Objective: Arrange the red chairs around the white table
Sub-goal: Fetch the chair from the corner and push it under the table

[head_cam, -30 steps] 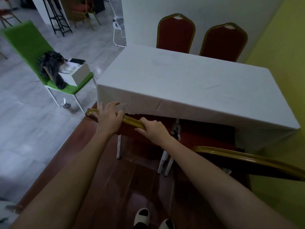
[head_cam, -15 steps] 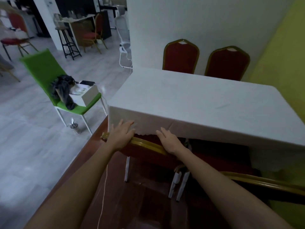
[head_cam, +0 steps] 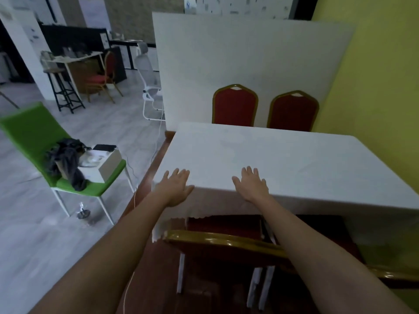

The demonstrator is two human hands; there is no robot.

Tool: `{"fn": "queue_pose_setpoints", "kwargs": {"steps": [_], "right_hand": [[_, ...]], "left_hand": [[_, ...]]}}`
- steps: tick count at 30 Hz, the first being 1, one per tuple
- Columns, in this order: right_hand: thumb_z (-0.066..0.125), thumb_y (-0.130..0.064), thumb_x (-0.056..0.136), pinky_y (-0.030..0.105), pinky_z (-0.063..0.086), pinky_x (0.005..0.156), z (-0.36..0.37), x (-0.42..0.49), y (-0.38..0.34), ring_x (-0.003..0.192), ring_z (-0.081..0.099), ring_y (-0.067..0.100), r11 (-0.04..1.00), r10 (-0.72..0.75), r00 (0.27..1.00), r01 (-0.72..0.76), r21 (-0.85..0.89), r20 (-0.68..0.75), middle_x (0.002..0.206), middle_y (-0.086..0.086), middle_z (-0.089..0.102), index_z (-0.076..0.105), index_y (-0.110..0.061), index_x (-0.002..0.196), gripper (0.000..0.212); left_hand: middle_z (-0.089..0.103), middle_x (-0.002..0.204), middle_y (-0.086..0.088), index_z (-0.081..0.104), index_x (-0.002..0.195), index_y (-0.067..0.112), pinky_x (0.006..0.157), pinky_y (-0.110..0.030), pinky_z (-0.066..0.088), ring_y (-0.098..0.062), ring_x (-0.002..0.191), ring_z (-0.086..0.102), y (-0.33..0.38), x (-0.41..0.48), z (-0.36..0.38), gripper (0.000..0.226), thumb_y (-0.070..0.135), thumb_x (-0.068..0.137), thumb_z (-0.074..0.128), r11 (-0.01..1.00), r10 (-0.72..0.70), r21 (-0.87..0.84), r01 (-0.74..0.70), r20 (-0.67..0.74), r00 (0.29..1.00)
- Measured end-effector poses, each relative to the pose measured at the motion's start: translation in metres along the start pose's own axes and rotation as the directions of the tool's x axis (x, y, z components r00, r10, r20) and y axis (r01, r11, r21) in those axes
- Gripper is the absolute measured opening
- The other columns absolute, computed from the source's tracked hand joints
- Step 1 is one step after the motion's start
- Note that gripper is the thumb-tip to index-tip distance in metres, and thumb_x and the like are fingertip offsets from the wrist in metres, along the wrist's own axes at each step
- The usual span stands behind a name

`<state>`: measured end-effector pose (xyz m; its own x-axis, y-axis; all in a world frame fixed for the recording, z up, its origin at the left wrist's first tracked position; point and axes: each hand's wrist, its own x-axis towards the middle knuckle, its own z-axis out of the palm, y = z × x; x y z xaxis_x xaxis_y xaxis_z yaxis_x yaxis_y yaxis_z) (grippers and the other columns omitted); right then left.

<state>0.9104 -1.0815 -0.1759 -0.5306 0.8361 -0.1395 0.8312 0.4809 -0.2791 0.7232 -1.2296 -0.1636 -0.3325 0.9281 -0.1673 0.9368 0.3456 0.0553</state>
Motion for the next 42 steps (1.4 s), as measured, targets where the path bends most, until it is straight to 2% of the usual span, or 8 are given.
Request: {"fn": "queue_pose_setpoints", "kwargs": {"steps": [6, 10, 15, 22, 26, 31, 37, 42], "right_hand": [[0.023, -0.042, 0.101, 0.053, 0.015, 0.116, -0.022, 0.041, -0.03, 0.15, 0.002, 0.029, 0.996, 0.028, 0.998, -0.032, -0.081, -0.049, 0.163, 0.008, 0.007, 0.017, -0.007, 0.152, 0.062], [0.024, -0.042, 0.101, 0.053, 0.016, 0.116, -0.025, 0.082, -0.043, 0.15, 0.001, 0.027, 0.993, 0.042, 0.997, -0.049, -0.108, -0.072, 0.163, 0.008, 0.006, 0.016, -0.007, 0.152, 0.062], [0.024, -0.043, 0.102, 0.052, 0.018, 0.116, -0.033, 0.14, -0.057, 0.15, 0.002, 0.027, 0.991, 0.11, 0.987, -0.118, -0.068, -0.122, 0.163, 0.008, 0.006, 0.016, -0.007, 0.152, 0.062], [0.025, -0.043, 0.101, 0.052, 0.02, 0.115, -0.027, 0.191, -0.067, 0.149, 0.005, 0.027, 0.973, 0.23, 0.967, -0.233, -0.009, -0.11, 0.163, 0.007, 0.008, 0.017, -0.007, 0.152, 0.062], [0.025, -0.043, 0.101, 0.052, 0.018, 0.116, -0.026, 0.212, -0.078, 0.15, 0.003, 0.027, 0.961, 0.275, 0.956, -0.277, -0.006, -0.1, 0.163, 0.007, 0.006, 0.015, -0.008, 0.153, 0.063], [0.026, -0.042, 0.101, 0.052, 0.018, 0.116, -0.03, 0.234, -0.101, 0.15, 0.003, 0.028, 0.949, 0.307, 0.939, -0.314, -0.023, -0.158, 0.163, 0.007, 0.006, 0.015, -0.008, 0.152, 0.062], [0.026, -0.042, 0.101, 0.052, 0.017, 0.116, -0.019, 0.269, -0.168, 0.15, 0.002, 0.027, 0.927, 0.359, 0.915, -0.372, -0.041, -0.185, 0.163, 0.006, 0.005, 0.014, -0.009, 0.153, 0.062], [0.026, -0.041, 0.102, 0.052, 0.017, 0.117, -0.015, 0.306, -0.238, 0.15, 0.001, 0.026, 0.918, 0.367, 0.905, -0.39, -0.074, -0.216, 0.163, 0.006, 0.003, 0.012, -0.009, 0.153, 0.062]], "left_hand": [[0.009, 0.163, -0.008, 0.01, 0.154, 0.01, 0.121, -0.045, 0.0, -0.024, 0.152, 0.002, -0.02, 0.049, -0.036, 0.061, 0.041, 0.103, 0.022, 0.978, 0.109, 0.185, -0.096, -0.059, 0.992], [0.008, 0.164, -0.006, 0.009, 0.154, 0.011, 0.121, -0.045, -0.002, -0.023, 0.152, 0.002, -0.03, 0.09, -0.055, 0.061, 0.042, 0.103, 0.022, 0.96, 0.151, 0.247, -0.132, -0.061, 0.987], [0.007, 0.164, -0.007, 0.008, 0.154, 0.011, 0.121, -0.045, 0.001, -0.023, 0.152, 0.001, -0.05, 0.147, -0.077, 0.061, 0.041, 0.103, 0.022, 0.946, 0.204, 0.266, -0.184, -0.048, 0.978], [0.007, 0.164, -0.007, 0.009, 0.154, 0.01, 0.121, -0.046, 0.001, -0.024, 0.152, 0.003, -0.083, 0.216, -0.085, 0.061, 0.042, 0.103, 0.022, 0.927, 0.259, 0.279, -0.25, 0.004, 0.966], [0.007, 0.164, -0.007, 0.008, 0.154, 0.01, 0.121, -0.047, 0.001, -0.024, 0.152, 0.002, -0.097, 0.251, -0.088, 0.062, 0.042, 0.103, 0.022, 0.915, 0.309, 0.266, -0.302, 0.017, 0.951], [0.007, 0.164, -0.007, 0.008, 0.154, 0.01, 0.122, -0.046, 0.002, -0.023, 0.152, 0.003, -0.122, 0.289, -0.093, 0.062, 0.042, 0.103, 0.022, 0.908, 0.35, 0.235, -0.346, 0.027, 0.936], [0.009, 0.163, -0.007, 0.01, 0.154, 0.01, 0.122, -0.047, 0.005, -0.023, 0.151, 0.005, -0.194, 0.329, -0.102, 0.063, 0.043, 0.102, 0.024, 0.873, 0.436, 0.239, -0.424, 0.004, 0.9], [0.014, 0.163, -0.008, 0.014, 0.153, 0.009, 0.121, -0.048, 0.009, -0.025, 0.151, 0.01, -0.272, 0.362, -0.113, 0.062, 0.043, 0.102, 0.024, 0.881, 0.434, 0.223, -0.418, -0.026, 0.901]]}}
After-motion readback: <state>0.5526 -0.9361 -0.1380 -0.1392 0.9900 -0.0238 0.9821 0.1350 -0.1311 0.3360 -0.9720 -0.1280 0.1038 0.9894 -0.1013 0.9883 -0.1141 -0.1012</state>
